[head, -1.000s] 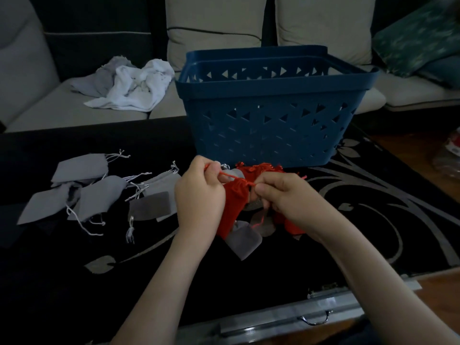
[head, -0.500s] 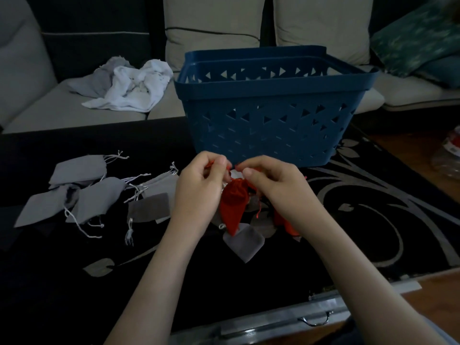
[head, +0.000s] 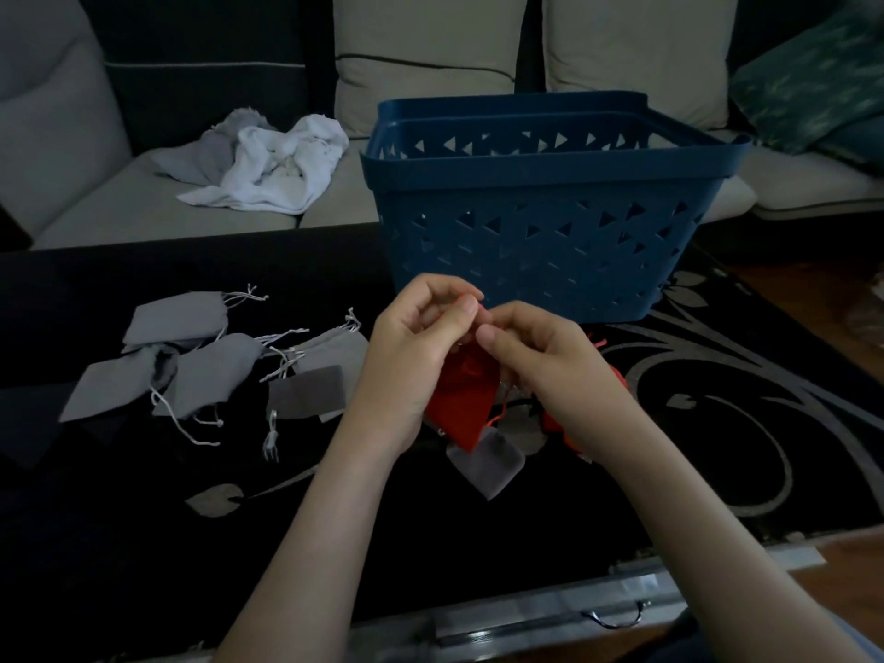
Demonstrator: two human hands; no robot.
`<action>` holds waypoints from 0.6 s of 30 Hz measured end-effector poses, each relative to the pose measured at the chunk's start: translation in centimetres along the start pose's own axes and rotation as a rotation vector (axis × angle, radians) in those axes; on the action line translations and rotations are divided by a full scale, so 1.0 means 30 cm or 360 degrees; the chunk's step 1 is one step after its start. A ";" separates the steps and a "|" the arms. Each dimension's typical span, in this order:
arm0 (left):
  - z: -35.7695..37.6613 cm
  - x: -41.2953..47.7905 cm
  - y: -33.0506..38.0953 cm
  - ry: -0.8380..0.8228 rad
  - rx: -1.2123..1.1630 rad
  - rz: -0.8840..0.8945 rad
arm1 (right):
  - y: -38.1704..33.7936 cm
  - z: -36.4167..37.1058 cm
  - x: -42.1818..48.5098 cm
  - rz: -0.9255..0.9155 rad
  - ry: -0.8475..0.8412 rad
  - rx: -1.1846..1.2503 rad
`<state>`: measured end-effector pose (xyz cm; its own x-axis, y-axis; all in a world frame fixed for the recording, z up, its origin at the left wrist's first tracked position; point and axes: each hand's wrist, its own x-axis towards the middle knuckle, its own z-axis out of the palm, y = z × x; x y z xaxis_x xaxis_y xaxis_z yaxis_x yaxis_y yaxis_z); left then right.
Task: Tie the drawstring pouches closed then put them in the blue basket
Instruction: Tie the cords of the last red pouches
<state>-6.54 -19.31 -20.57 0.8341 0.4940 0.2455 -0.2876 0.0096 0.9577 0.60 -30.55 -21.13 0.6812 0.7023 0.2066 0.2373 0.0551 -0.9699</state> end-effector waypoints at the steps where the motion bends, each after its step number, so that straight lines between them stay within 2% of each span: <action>1: 0.002 0.000 0.000 0.0023 0.0037 0.0015 | -0.001 0.001 -0.002 -0.0008 -0.0002 -0.0033; 7: -0.010 0.002 -0.024 0.0226 0.0524 0.0194 | -0.009 -0.008 -0.008 0.0012 -0.0073 -0.0104; 11: -0.008 0.002 -0.023 0.0247 0.0569 0.0232 | -0.010 -0.007 -0.011 -0.0059 0.0016 0.0022; 18: 0.020 -0.006 -0.018 0.0106 0.0656 0.0120 | -0.007 -0.006 -0.003 -0.0126 0.0283 0.0157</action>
<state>-6.27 -19.92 -21.03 0.7817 0.5353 0.3201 -0.1232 -0.3705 0.9206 0.61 -30.75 -20.92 0.7765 0.5574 0.2939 0.2323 0.1804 -0.9558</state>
